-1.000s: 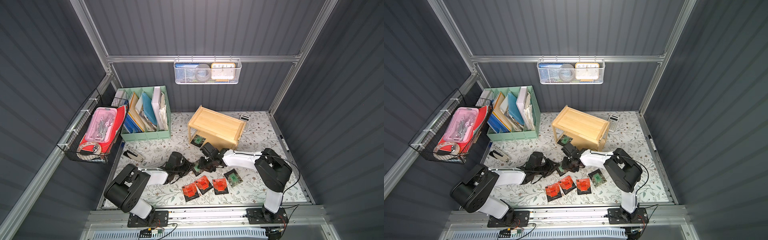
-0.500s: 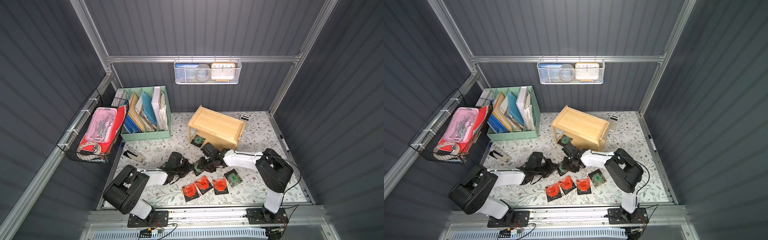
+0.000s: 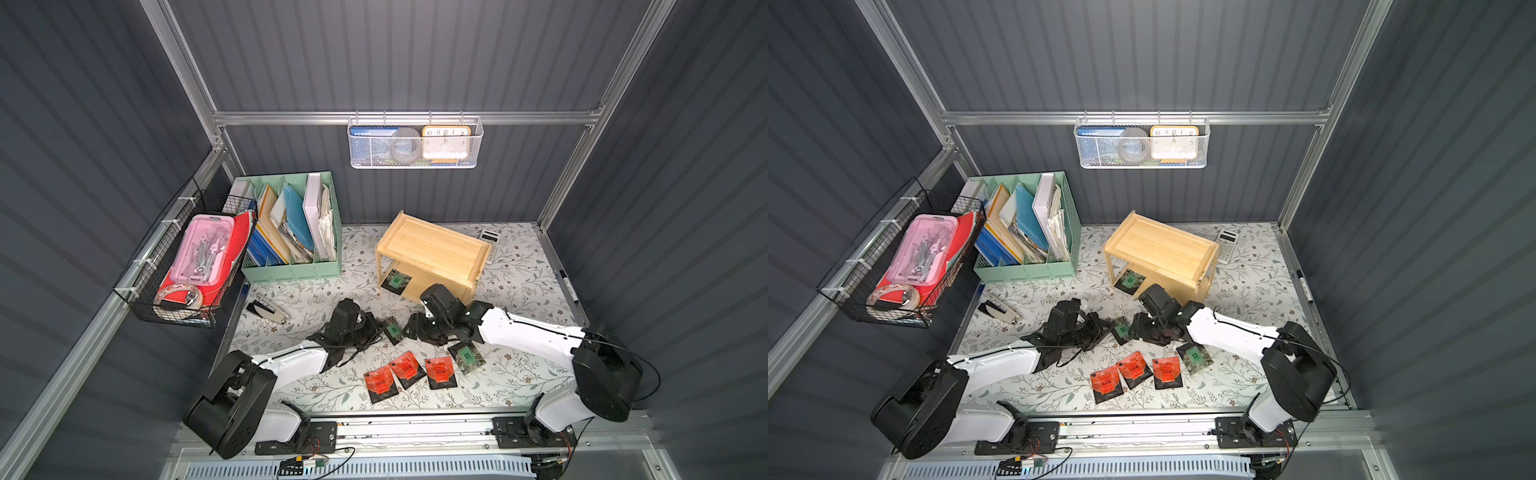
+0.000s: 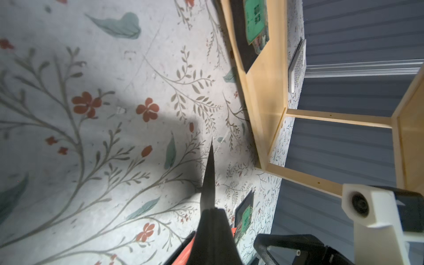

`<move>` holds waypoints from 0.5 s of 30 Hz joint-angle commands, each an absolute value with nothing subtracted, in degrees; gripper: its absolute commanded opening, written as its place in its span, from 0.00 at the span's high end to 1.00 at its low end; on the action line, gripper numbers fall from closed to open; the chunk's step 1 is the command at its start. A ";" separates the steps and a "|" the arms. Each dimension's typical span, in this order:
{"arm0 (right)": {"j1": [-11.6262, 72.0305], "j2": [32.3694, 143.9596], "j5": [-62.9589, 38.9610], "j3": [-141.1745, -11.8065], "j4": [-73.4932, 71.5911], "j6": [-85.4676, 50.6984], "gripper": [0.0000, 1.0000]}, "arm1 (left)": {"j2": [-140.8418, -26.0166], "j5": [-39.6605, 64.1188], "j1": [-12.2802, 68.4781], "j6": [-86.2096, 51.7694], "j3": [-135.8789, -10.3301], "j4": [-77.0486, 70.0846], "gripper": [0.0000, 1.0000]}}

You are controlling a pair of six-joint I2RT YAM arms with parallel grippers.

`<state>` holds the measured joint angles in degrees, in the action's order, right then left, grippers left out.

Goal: Place the tea bags on the shelf by color
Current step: Pick up the tea bag from the center of the board, then place the tea bag on the shelf.

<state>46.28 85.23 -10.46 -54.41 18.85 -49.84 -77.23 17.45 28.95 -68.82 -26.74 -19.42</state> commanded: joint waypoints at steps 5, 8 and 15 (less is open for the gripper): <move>46.58 74.67 -6.32 -51.94 24.38 -46.21 0.35 | -75.19 16.05 29.18 -67.45 -29.26 -19.77 1.00; 46.58 70.58 -4.13 -51.94 27.45 -44.71 0.35 | -75.45 16.08 29.14 -68.23 -29.52 -21.30 1.00; 46.49 60.65 1.57 -50.17 31.10 -43.30 0.32 | -77.11 15.19 29.26 -69.86 -31.23 -24.77 1.00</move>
